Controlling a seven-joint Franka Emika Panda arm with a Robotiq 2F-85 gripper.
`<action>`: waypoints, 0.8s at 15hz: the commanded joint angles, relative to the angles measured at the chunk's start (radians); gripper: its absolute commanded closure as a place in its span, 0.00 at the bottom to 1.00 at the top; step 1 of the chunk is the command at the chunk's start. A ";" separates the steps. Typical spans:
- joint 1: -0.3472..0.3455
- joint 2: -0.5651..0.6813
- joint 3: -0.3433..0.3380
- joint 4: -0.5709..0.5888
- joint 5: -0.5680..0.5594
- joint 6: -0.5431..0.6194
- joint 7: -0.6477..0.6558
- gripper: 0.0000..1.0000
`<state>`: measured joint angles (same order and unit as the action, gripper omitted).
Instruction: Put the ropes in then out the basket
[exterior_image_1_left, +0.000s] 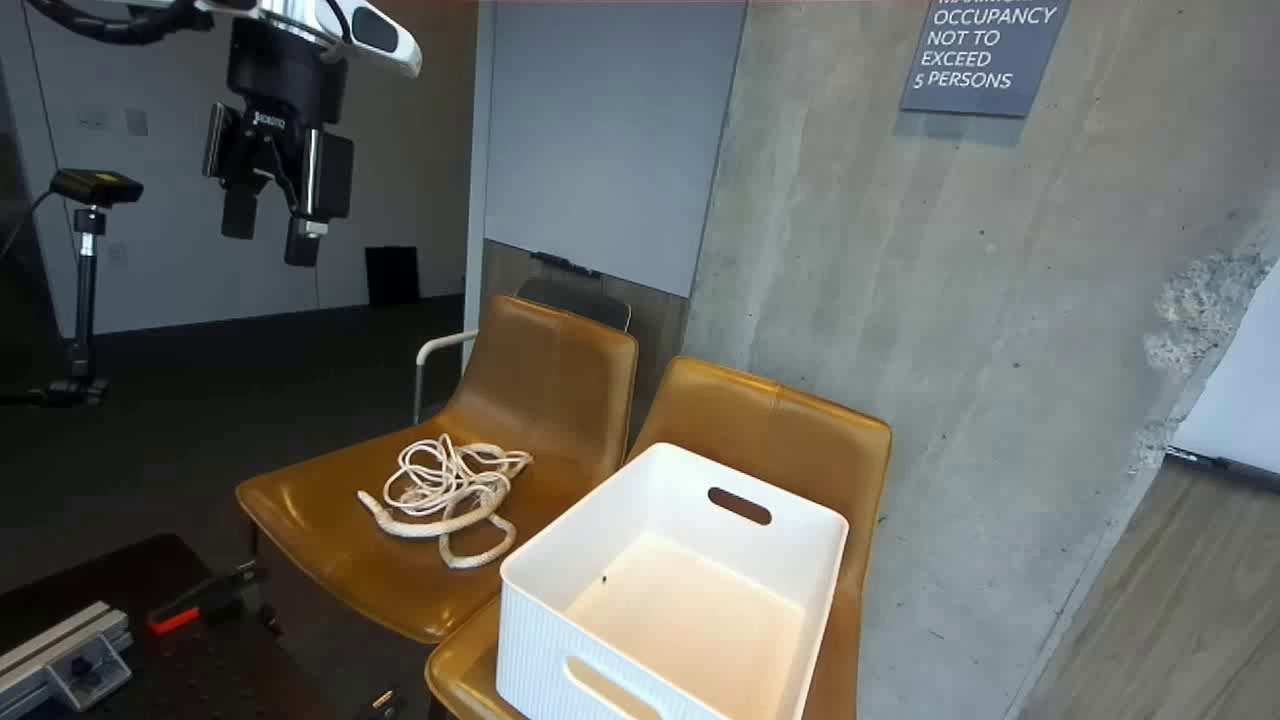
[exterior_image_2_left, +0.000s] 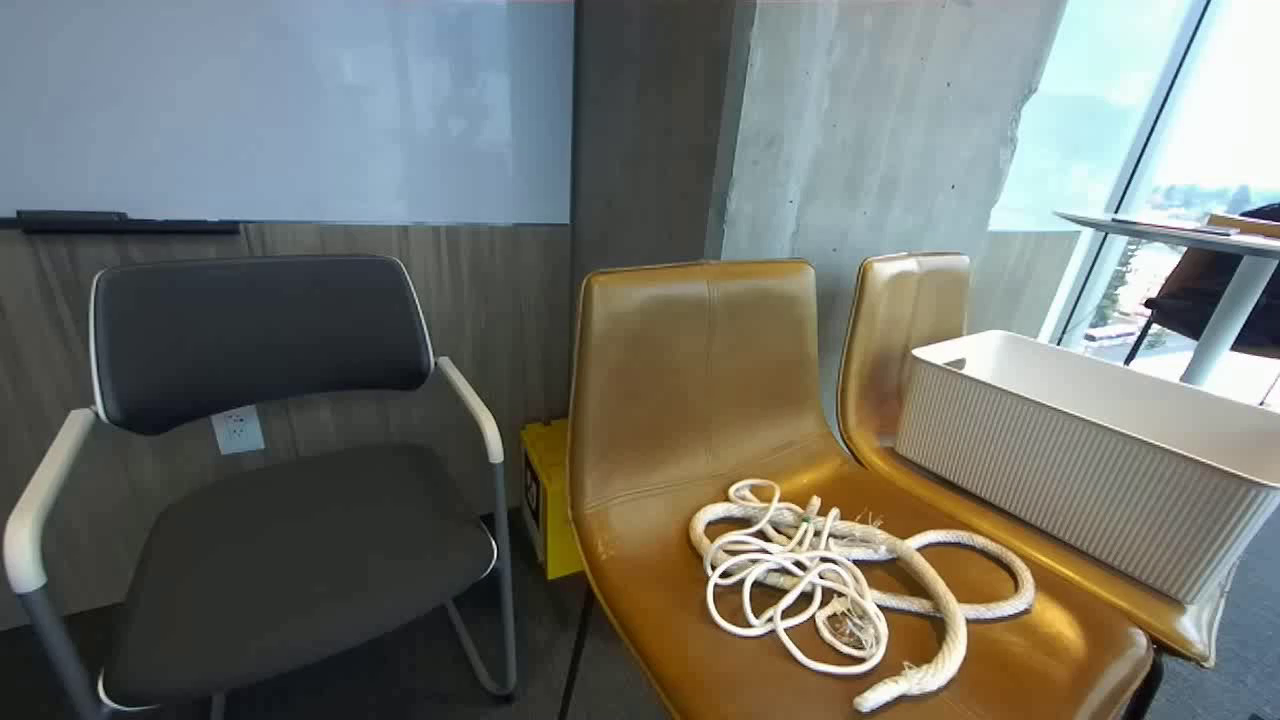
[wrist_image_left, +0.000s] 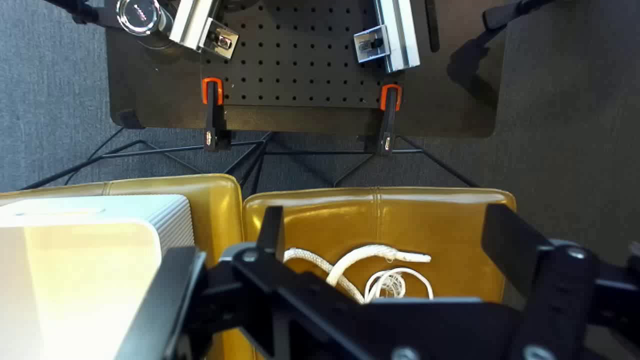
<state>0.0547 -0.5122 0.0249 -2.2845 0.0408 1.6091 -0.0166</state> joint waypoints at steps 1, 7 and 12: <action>-0.004 0.000 0.003 0.003 0.001 -0.002 -0.001 0.00; -0.004 0.000 0.003 0.005 0.001 -0.002 -0.001 0.00; 0.003 0.010 0.008 0.011 0.006 0.013 -0.006 0.00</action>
<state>0.0547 -0.5131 0.0249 -2.2828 0.0408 1.6091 -0.0166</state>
